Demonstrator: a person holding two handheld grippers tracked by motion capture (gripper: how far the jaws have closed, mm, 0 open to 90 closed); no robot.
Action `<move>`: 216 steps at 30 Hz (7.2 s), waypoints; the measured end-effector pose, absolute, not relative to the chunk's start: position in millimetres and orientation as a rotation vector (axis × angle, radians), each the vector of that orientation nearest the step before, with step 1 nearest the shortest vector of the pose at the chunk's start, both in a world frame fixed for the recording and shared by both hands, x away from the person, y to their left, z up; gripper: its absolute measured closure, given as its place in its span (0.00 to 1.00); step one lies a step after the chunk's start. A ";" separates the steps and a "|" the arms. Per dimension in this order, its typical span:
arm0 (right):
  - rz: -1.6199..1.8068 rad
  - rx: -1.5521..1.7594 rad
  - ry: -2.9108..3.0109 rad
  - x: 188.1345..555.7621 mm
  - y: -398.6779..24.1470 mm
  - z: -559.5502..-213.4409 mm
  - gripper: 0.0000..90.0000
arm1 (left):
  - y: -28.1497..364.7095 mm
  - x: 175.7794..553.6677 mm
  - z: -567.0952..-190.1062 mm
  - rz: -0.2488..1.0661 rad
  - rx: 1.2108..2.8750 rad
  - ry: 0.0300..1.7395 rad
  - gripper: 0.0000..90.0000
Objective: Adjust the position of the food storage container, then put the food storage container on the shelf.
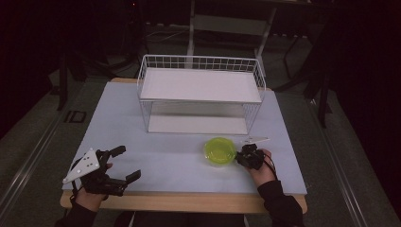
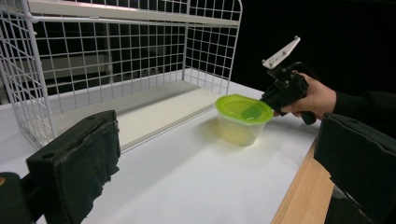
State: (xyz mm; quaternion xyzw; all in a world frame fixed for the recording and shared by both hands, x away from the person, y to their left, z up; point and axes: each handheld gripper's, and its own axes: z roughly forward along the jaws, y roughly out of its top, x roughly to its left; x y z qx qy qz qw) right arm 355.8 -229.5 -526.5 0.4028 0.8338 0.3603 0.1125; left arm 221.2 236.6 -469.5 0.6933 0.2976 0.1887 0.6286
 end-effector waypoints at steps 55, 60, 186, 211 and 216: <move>1.096 1.024 2.539 352.2 -157.2 -527.3 0.98 | 235.2 221.4 -470.6 0.425 1.599 0.687 0.02; 1.090 1.017 2.541 355.7 -149.6 -528.9 0.98 | 235.2 221.6 -470.8 0.421 1.599 0.687 0.02; 1.417 1.380 2.289 321.1 -142.1 -371.1 0.89 | 129.4 311.5 -379.0 -0.069 1.718 1.303 0.90; 1.414 1.410 2.212 373.8 -138.5 -304.3 0.89 | 125.9 363.7 -313.7 0.001 1.681 1.306 0.90; 1.416 1.436 2.198 383.9 -136.4 -300.8 0.89 | 125.6 377.1 -308.3 0.006 1.687 1.325 0.90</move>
